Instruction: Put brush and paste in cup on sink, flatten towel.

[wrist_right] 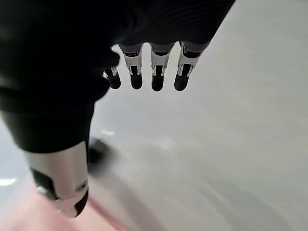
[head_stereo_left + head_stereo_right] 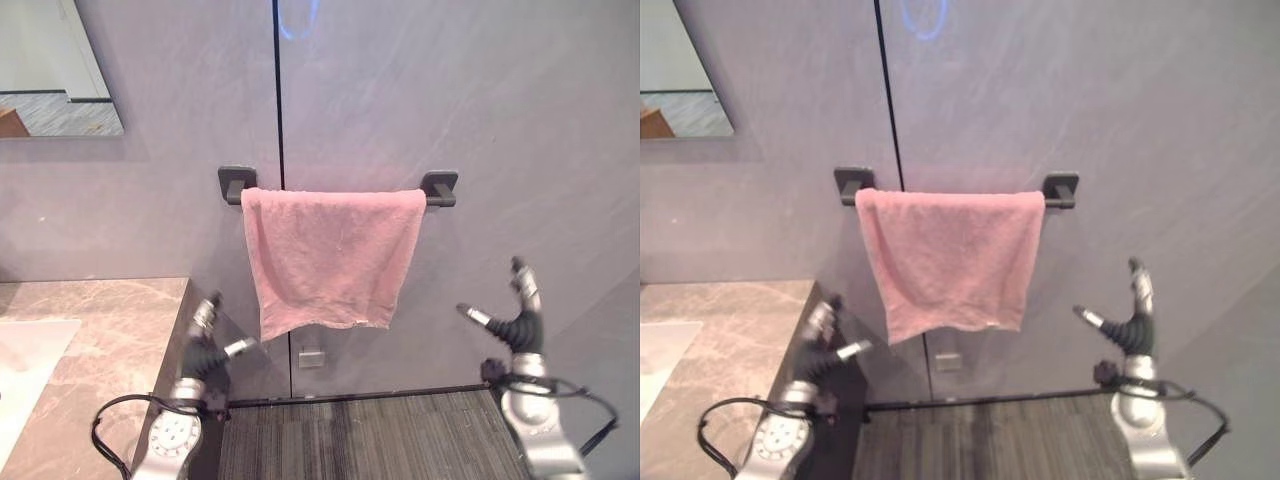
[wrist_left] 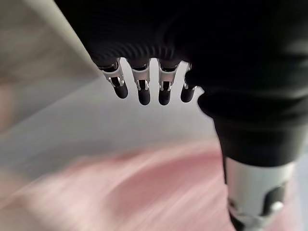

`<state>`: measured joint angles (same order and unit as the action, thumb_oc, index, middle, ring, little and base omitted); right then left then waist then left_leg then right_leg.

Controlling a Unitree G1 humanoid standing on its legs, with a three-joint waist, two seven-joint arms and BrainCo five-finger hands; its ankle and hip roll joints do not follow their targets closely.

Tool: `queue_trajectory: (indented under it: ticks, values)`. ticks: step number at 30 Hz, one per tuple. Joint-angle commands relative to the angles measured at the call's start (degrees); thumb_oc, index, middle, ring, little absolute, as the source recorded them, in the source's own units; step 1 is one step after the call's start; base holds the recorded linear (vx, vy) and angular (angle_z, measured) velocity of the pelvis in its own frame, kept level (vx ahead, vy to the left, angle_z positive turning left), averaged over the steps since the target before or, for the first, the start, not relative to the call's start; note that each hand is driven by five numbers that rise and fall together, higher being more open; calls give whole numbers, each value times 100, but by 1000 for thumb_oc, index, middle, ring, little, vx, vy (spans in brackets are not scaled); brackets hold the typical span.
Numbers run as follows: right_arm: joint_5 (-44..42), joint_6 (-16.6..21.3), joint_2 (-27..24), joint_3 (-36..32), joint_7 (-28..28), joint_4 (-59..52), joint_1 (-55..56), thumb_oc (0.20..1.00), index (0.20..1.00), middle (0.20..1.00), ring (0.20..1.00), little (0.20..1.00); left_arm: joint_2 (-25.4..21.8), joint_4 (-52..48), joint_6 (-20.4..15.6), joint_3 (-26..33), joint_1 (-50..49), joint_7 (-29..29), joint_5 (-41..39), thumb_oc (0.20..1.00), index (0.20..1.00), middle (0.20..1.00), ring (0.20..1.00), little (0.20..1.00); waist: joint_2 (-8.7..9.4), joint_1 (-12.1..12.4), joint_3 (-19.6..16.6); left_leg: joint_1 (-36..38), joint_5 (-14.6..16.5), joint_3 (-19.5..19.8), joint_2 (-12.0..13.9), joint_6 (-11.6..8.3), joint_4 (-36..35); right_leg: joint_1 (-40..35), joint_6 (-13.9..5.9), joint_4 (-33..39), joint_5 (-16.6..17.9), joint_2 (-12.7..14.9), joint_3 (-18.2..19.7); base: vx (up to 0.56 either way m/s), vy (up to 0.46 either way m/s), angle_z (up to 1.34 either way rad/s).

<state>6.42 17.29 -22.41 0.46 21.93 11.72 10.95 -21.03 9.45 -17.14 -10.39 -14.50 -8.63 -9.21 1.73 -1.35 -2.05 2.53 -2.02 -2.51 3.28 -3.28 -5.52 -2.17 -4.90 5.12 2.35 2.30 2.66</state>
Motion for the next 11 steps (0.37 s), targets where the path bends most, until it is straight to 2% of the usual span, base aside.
queue_trajectory:
  ticks: [1, 4, 6, 8, 11]
  values:
    - [-405, 113, 35, -50, -75, 149, -325, 1000, 1000, 1000, 1000, 1000, -61, 129, -105, 114, 208, 224, -419, 1000, 1000, 1000, 1000, 1000, 84, 9, -117, 173, 124, -72, -51, 0, 52, 227, -186, -212, 269, 103, -299, 0, 0, 0]
    - [-442, -13, 32, 342, -297, 1275, -327, 1000, 1000, 1000, 1000, 1000, -27, 898, -85, 86, 155, 226, -106, 1000, 1000, 1000, 1000, 1000, 46, 9, -79, 235, 186, -90, -34, -4, 52, 208, -198, -241, 214, 81, -286, 0, 0, 0]
    - [-444, -3, 32, 349, -295, 1291, -345, 1000, 1000, 1000, 1000, 1000, -23, 905, -91, 92, 163, 222, -100, 1000, 1000, 1000, 1000, 1000, 58, 6, -70, 200, 120, -96, -43, -4, 52, 251, -191, -260, 260, 89, -281, -23, -7, -1]
    - [-911, -87, 168, 516, -609, 2117, -389, 1000, 1000, 1000, 1000, 1000, 100, 1558, -19, 200, 151, 105, 130, 1000, 1000, 1000, 1000, 1000, 66, 39, -26, 215, 110, -81, -39, -16, 52, 241, -189, -252, 260, 91, -291, 0, 0, 0]
    - [-1186, -152, 223, 646, -859, 2554, -413, 1000, 1000, 1000, 1000, 1000, 190, 1927, 61, 276, 90, 105, 223, 1000, 1000, 1000, 1000, 1000, 51, 74, -2, 243, 162, -53, -37, -18, 52, 193, -195, -232, 212, 82, -315, 0, 0, 0]
